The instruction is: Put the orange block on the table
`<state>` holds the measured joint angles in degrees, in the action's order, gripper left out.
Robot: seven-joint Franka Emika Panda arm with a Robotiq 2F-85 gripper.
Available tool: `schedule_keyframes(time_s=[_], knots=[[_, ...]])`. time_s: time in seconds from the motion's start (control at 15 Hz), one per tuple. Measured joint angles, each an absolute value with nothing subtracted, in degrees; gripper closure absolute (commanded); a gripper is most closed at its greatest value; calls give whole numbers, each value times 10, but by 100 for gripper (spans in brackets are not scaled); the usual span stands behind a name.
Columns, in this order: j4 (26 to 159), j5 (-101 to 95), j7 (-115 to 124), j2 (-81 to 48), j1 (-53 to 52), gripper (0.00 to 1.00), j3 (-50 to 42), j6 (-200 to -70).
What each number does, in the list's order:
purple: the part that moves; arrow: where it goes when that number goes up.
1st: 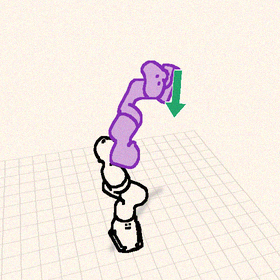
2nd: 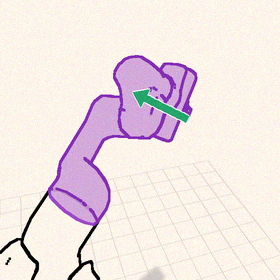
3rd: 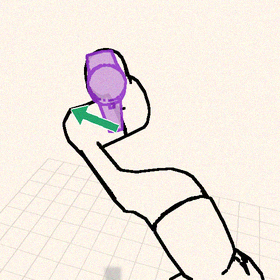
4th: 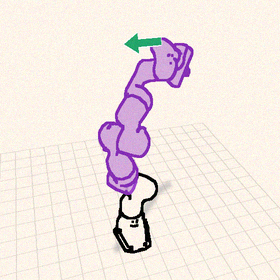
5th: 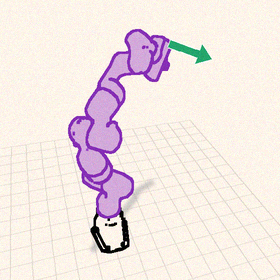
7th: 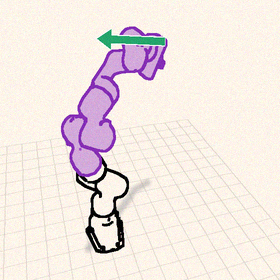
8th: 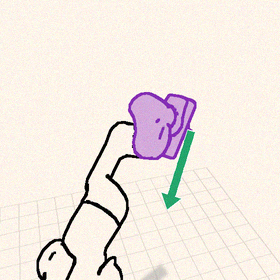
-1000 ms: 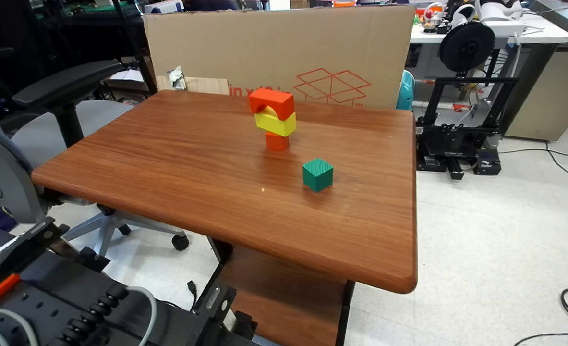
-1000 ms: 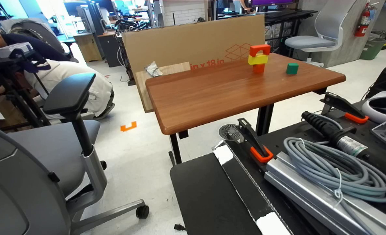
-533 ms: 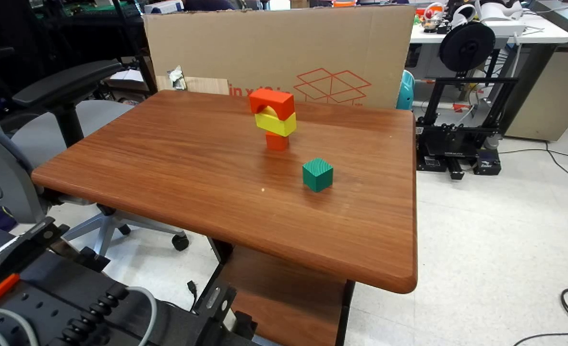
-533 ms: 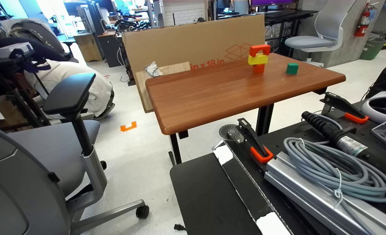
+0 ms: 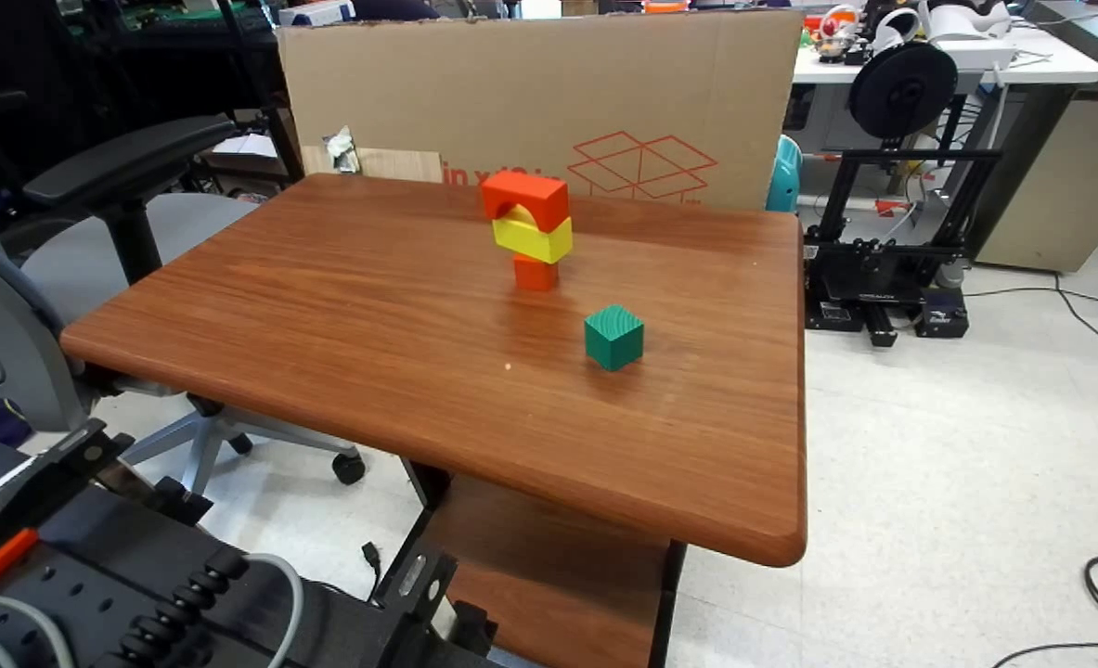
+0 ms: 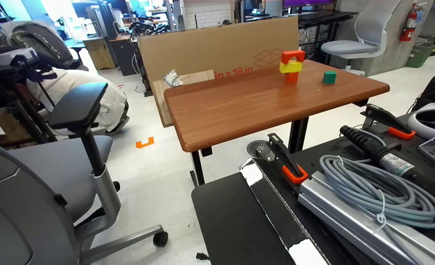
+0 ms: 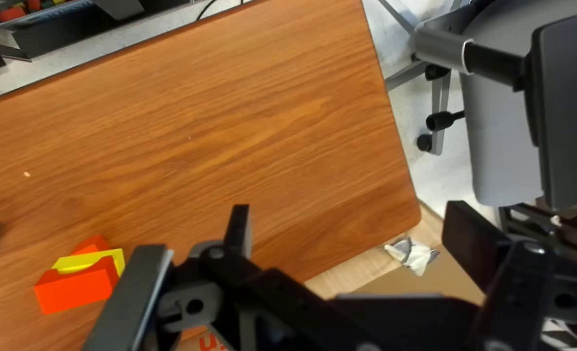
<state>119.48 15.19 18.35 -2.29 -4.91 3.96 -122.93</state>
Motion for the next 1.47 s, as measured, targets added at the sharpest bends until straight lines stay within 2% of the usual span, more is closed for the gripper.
schedule_keyframes(time_s=[0.73,1.47], knots=[[1168,41,311,-103,-33,0,-19,-1249],[1168,66,154,-169,33,0,-46,-1347]])
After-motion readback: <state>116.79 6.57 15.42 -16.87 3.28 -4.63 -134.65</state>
